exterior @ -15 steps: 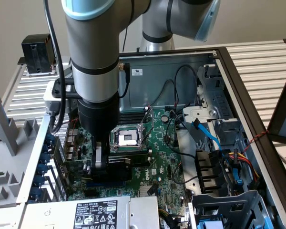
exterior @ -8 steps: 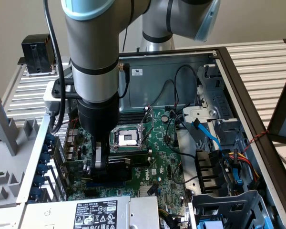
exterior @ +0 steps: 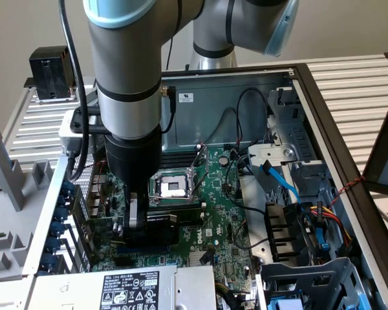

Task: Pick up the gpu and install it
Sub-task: 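Insert the gpu into the slot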

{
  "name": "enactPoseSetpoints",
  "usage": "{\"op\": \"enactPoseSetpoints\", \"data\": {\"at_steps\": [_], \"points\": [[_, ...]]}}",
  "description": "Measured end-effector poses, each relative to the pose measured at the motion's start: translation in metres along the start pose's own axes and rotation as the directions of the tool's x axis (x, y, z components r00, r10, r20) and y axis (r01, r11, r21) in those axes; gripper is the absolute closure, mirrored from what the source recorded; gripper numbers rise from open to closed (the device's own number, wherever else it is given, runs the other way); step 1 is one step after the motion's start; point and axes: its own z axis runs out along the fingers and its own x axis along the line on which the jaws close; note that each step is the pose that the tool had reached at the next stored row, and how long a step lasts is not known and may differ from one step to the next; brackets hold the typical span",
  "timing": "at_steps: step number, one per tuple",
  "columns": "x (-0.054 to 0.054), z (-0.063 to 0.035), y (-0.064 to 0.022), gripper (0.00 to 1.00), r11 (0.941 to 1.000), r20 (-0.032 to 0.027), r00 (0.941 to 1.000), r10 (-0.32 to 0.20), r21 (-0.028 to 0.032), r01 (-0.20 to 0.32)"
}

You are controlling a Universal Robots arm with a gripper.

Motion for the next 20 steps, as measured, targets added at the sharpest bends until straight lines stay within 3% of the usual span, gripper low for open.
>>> {"op": "enactPoseSetpoints", "data": {"at_steps": [20], "points": [[-0.0001,0.0009,0.0004,0.73,1.0000,0.0013,1.0000,0.001,-0.0002,-0.001]]}}
